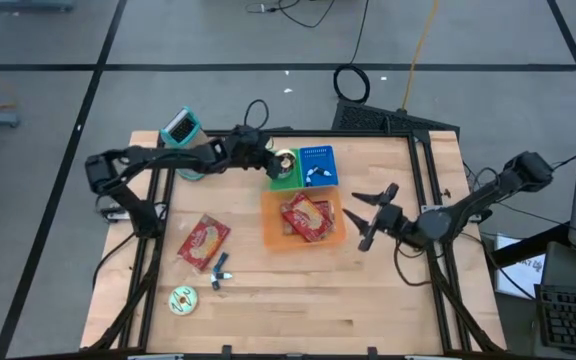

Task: Pick & Place Food Item
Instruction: Put the black doughnut into the green bin

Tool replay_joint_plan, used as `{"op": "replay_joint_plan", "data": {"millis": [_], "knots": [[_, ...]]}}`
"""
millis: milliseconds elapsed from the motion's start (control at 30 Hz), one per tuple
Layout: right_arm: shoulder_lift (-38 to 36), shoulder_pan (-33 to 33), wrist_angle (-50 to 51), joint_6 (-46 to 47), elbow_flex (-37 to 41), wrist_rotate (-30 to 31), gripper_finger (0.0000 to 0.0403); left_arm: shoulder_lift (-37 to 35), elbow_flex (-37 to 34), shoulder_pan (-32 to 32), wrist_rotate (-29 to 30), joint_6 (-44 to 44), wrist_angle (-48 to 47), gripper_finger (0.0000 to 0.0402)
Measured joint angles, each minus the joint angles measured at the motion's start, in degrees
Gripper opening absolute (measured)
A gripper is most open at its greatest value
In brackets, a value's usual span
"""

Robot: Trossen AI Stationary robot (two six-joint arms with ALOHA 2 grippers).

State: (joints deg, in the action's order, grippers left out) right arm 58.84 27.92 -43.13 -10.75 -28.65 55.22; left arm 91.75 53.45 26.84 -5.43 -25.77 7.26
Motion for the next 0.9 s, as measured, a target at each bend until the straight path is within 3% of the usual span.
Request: {"op": "replay_joint_plan", "data": {"millis": [167, 367, 900], "knots": [[-2.4, -1.7, 0.0, -4.4, 0.1, 0.0, 0.0212, 5.0, 0.1, 2.4, -3.4, -3.9, 5.6, 0.0044], [-4.1, -3.8, 0.0, -8.8, 0.1, 0.0, 0.0212, 7.4, 0.0, 2.8, -3.6, -5.0, 5.2, 0.0044], [-4.9, -6.6, 0.1, -9.9, 0.1, 0.0, 0.0212, 7.4, 0.0, 2.0, 1.0, -5.6, 1.7, 0.0044]]}}
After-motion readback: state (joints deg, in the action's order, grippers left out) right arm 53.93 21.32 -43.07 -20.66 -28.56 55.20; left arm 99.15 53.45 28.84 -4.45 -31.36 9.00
